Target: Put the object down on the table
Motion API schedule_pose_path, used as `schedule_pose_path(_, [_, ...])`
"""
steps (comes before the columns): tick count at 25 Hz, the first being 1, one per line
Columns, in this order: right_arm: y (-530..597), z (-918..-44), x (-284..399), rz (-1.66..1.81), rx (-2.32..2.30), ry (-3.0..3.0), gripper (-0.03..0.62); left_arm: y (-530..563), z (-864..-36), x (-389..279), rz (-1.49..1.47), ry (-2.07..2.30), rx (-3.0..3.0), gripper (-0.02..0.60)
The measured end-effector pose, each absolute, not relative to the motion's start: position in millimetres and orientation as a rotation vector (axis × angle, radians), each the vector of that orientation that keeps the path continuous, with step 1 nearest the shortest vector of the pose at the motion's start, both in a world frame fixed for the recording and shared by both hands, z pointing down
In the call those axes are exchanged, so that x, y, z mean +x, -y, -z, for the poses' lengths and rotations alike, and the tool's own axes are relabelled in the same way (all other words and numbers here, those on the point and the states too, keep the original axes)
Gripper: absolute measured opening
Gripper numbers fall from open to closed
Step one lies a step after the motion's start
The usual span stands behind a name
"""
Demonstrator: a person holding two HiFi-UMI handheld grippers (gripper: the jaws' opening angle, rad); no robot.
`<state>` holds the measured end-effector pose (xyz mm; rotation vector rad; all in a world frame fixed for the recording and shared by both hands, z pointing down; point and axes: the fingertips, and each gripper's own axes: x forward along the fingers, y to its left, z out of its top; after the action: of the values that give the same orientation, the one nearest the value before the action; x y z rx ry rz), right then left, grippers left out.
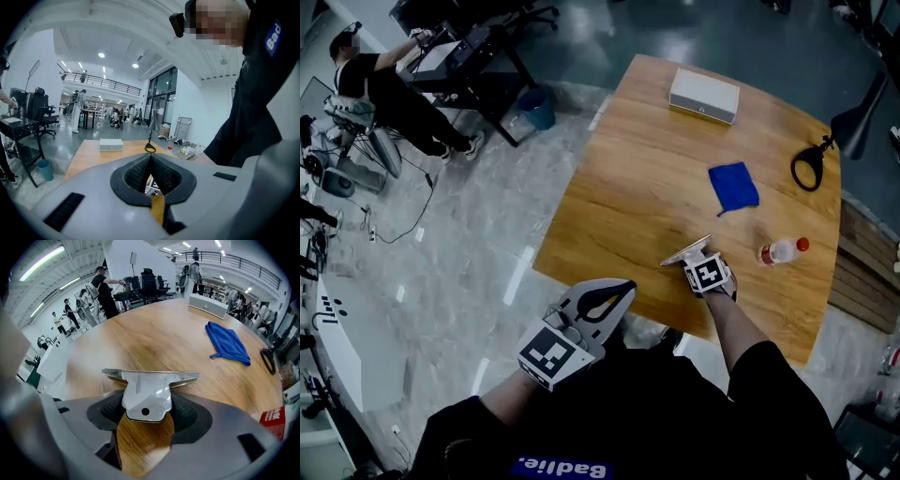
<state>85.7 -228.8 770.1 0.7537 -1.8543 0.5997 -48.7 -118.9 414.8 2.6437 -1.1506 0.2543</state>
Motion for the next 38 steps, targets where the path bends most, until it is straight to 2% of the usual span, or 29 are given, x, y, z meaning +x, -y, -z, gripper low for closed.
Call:
schedule_pose_path(12, [227.5, -776.0, 82.8, -0.575, 0.722, 1.812, 0.292, 109.8, -411.9, -58.7, -0.219, 1.167, 2.628, 0.003])
schedule_pose_path(14, [227.8, -775.7, 83.8, -0.571, 0.729, 1.811, 0.306, 108.1, -411.1, -59.0, -0.215, 1.166, 2.630, 0.003])
schedule_pose_path(16, [225.5, -773.7, 85.9, -0.574, 0.729, 1.815, 0.355, 106.1, -409.9, -58.9, -0.214, 1.164, 2.638, 0.003])
schedule_pose_path(20, [218.2, -753.9, 93.3, -0.571, 0.751, 1.854, 0.367, 104.9, -406.6, -56.5, -0.200, 1.143, 2.663, 0.003])
schedule_pose_path(38, [148.1, -476.6, 54.3, -0.480, 0.868, 2.523, 0.365, 110.1, -381.0, -6.6, -0.101, 0.936, 2.794, 0.003])
